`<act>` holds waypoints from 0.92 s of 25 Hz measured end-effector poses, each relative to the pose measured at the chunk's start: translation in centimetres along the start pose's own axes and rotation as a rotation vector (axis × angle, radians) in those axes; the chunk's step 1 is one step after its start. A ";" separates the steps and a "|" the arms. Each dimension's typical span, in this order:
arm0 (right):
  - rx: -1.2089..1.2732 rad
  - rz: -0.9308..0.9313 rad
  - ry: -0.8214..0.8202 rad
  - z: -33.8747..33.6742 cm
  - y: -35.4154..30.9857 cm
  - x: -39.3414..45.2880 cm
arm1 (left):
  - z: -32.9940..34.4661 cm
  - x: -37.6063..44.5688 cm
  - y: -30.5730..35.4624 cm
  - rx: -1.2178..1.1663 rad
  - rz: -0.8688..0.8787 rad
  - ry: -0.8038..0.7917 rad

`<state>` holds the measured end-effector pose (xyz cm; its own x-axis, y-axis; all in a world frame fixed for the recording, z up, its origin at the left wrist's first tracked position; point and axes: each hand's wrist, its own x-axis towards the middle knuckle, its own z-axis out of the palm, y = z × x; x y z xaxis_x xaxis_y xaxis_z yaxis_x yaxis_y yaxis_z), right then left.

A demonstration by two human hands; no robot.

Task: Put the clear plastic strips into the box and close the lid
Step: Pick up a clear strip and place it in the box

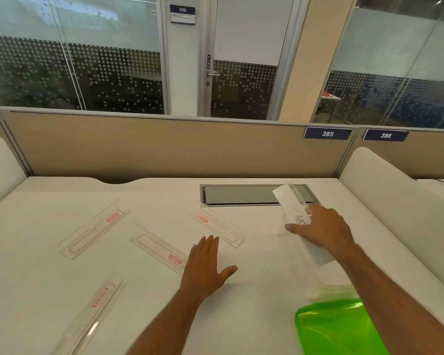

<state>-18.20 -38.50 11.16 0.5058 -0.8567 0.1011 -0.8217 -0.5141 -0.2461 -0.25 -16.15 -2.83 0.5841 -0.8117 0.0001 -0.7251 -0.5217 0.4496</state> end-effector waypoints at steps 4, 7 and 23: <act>-0.108 0.182 -0.011 0.4 4.2 0.9 | 3.7 1.2 0.7 0.105 0.048 -0.047; -0.136 0.264 -0.090 2.1 6.3 1.2 | 5.8 1.8 0.9 0.159 0.031 -0.059; -0.183 0.260 -0.258 8.7 8.5 2.7 | 7.3 2.8 0.6 0.227 0.022 0.024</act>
<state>-21.56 -44.83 0.93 0.3052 -0.9326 -0.1929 -0.9523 -0.3006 -0.0531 -1.67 -20.61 -9.05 0.5735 -0.8187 0.0297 -0.7998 -0.5517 0.2365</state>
